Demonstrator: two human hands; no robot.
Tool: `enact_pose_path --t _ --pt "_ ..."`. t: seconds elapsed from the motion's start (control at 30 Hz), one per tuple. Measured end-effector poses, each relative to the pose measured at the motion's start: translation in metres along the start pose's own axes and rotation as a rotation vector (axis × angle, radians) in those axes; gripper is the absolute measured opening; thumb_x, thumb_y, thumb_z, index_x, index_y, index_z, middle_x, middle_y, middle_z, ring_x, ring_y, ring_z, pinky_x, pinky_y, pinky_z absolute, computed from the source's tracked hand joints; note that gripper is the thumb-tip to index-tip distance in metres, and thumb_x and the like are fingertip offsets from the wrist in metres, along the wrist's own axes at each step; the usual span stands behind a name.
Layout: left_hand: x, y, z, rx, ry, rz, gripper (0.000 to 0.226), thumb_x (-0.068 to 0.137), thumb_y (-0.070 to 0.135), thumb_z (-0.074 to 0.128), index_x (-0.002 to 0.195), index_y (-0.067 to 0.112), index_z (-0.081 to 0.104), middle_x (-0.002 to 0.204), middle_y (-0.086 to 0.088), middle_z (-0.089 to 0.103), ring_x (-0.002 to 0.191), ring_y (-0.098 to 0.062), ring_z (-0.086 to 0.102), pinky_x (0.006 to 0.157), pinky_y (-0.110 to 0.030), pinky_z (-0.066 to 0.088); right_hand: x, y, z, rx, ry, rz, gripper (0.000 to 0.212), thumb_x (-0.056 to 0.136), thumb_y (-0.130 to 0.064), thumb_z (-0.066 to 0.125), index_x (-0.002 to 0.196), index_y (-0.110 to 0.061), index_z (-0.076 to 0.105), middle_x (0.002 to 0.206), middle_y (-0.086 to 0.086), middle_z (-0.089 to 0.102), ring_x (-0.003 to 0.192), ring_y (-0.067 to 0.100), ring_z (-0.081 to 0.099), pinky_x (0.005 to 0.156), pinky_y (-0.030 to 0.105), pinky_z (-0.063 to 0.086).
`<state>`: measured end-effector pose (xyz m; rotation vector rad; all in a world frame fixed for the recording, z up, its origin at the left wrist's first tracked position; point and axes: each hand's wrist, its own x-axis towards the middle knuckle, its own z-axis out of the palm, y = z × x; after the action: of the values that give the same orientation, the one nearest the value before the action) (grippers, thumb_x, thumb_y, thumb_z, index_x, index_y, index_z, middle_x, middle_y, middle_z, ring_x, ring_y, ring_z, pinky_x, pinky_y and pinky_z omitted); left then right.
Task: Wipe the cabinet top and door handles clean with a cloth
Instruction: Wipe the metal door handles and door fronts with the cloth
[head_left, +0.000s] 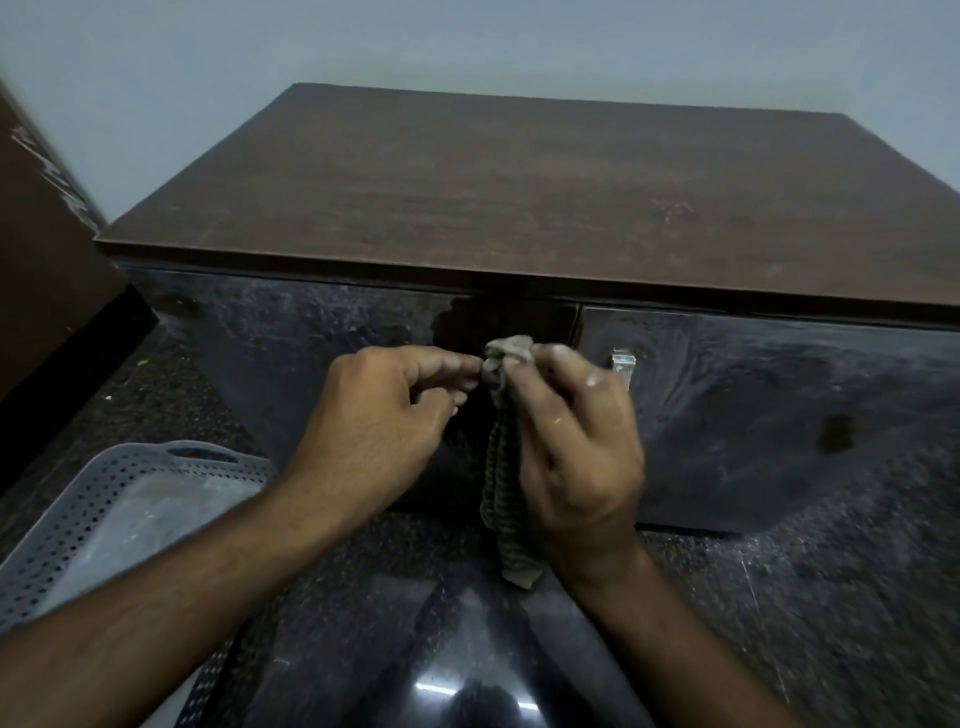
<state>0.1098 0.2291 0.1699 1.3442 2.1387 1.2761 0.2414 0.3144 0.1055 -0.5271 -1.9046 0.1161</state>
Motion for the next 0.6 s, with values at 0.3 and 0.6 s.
enact_pose_path --t 0.3,0.6 --pt "0.000 -0.003 0.001 0.000 0.023 -0.010 0.040 0.085 -0.005 0.057 0.110 0.022 0.074 0.087 0.019 0.073 0.081 0.008 0.070 0.077 -0.012 0.056 0.017 -0.003 0.011 0.024 0.038 -0.003 0.017 0.094 0.006 0.062 0.108 0.011 0.072 0.101 0.025 0.068 0.090 0.036 0.064 0.086 0.037 0.052" --pt "-0.002 0.000 0.000 -0.015 0.052 -0.015 0.041 0.085 -0.006 0.052 0.100 0.024 0.076 0.083 0.014 0.074 0.078 0.004 0.070 0.071 -0.012 0.055 -0.043 0.017 0.008 0.061 -0.141 0.093 0.013 0.089 0.011 0.062 0.096 0.010 0.072 0.089 0.018 0.064 0.082 0.031 0.062 0.074 0.038 0.052"
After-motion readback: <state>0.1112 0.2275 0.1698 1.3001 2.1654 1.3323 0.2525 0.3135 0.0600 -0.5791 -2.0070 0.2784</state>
